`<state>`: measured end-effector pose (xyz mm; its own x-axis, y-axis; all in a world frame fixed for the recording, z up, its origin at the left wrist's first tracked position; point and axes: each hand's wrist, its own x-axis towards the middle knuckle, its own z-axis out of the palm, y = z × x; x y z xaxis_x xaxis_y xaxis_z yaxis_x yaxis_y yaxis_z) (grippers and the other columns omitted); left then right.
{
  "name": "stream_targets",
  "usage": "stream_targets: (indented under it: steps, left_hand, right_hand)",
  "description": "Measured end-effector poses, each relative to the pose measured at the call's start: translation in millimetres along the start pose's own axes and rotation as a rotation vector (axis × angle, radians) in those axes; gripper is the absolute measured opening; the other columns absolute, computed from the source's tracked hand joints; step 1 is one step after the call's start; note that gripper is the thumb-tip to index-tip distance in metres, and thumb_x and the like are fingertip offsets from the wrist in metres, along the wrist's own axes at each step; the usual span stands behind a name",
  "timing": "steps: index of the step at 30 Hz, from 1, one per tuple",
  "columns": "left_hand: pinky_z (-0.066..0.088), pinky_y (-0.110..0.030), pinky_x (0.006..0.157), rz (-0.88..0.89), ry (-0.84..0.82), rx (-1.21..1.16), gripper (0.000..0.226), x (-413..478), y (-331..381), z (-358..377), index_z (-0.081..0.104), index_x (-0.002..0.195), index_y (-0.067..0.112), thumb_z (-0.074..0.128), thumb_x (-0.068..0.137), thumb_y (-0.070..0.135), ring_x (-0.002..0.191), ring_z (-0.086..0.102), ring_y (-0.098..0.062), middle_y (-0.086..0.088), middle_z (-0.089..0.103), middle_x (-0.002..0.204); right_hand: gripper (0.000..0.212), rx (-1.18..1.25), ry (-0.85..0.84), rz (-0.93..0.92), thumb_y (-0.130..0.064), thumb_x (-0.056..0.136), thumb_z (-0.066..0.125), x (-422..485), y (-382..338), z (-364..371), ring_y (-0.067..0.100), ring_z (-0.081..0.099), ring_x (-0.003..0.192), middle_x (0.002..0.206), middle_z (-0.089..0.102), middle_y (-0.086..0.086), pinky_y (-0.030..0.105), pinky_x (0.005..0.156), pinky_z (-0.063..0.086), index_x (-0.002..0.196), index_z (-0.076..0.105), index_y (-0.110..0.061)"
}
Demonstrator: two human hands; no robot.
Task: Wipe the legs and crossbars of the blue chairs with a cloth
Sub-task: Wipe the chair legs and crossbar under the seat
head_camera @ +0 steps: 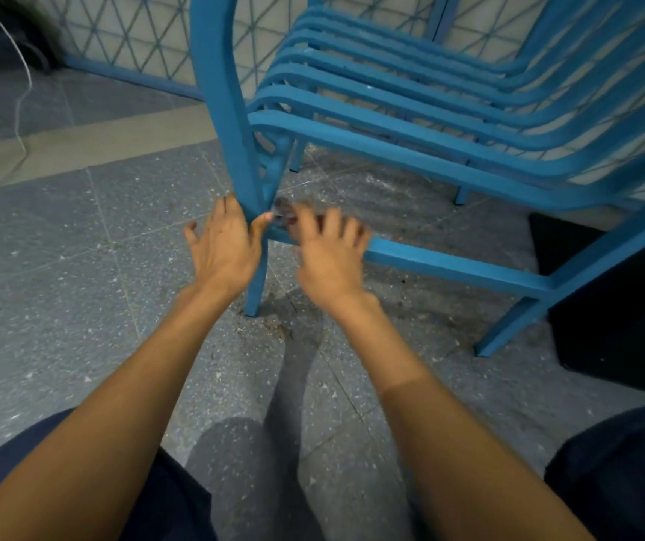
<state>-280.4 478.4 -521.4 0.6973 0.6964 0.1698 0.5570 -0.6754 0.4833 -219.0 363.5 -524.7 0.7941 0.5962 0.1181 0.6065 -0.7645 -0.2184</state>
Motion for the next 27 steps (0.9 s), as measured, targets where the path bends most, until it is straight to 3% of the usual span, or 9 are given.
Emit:
stream_targets:
  steps: [3,7,10,14,17,19,22,27]
  left_hand:
    - [0.021,-0.056,0.105,-0.055,0.019,-0.032,0.043,7,-2,1,0.046,0.119,0.006,0.038,0.097,0.043,0.116,0.050,-0.034,-0.015,0.051,0.124]
    - [0.019,-0.056,0.106,-0.084,0.045,-0.024,0.045,16,-4,4,0.047,0.115,0.005,0.036,0.097,0.045,0.115,0.050,-0.036,-0.017,0.052,0.122]
    - [0.019,-0.059,0.107,-0.123,0.009,-0.021,0.046,15,1,3,0.047,0.117,0.005,0.036,0.097,0.046,0.117,0.049,-0.037,-0.017,0.052,0.125]
    - [0.017,-0.066,0.106,-0.198,-0.144,0.188,0.051,16,7,-16,0.054,0.117,0.004,0.038,0.097,0.048,0.118,0.049,-0.044,-0.024,0.056,0.123]
    - [0.036,-0.055,0.098,-0.176,-0.169,0.271,0.043,8,17,-28,0.057,0.118,0.005,0.047,0.095,0.040,0.112,0.052,-0.046,-0.025,0.057,0.119]
    - [0.043,-0.048,0.084,-0.073,-0.114,0.265,0.038,0,30,-27,0.062,0.111,0.007,0.048,0.094,0.037,0.104,0.055,-0.047,-0.024,0.060,0.111]
    - [0.042,-0.043,0.072,0.137,-0.010,0.178,0.027,-9,49,-13,0.065,0.100,0.012,0.047,0.092,0.031,0.094,0.057,-0.047,-0.021,0.064,0.098]
    - [0.035,-0.046,0.090,0.496,-0.017,0.179,0.034,-4,48,18,0.061,0.116,0.017,0.057,0.089,0.037,0.107,0.055,-0.034,-0.006,0.064,0.115]
  right_hand:
    - [0.050,0.065,-0.014,-0.104,-0.046,0.096,0.040,18,-16,0,0.037,0.038,0.120,0.132,0.044,0.009,0.059,0.104,0.027,0.142,0.031,-0.030]
    - [0.043,0.065,-0.010,-0.142,-0.053,0.098,0.031,15,39,-7,0.032,0.042,0.118,0.129,0.048,0.000,0.051,0.099,0.037,0.139,0.034,-0.041]
    - [0.041,0.039,0.045,0.007,-0.052,0.097,0.033,-4,102,-18,0.031,0.043,0.116,0.126,0.052,0.002,0.045,0.098,0.037,0.135,0.042,-0.037]
    - [0.039,0.018,0.076,0.347,-0.047,0.092,0.038,2,131,-37,0.036,0.049,0.112,0.118,0.061,0.013,0.045,0.092,0.039,0.110,0.061,-0.020]
    - [0.052,-0.070,-0.093,0.536,-0.048,0.094,0.035,32,99,-41,0.033,0.052,0.107,0.119,0.061,0.018,0.044,0.087,0.042,0.110,0.062,-0.007]
    - [0.053,-0.099,-0.091,0.486,-0.049,0.094,0.033,42,71,-32,0.031,0.053,0.101,0.114,0.063,0.017,0.044,0.086,0.044,0.105,0.063,-0.007]
    - [0.047,-0.011,0.091,0.303,-0.047,0.092,0.035,31,52,-12,0.036,0.052,0.109,0.115,0.064,0.016,0.047,0.090,0.041,0.110,0.064,-0.013]
    - [0.046,-0.016,0.293,-0.180,-0.049,0.093,0.039,-7,116,0,0.029,0.052,0.090,0.101,0.058,0.008,0.042,0.079,0.045,0.123,0.056,-0.020]
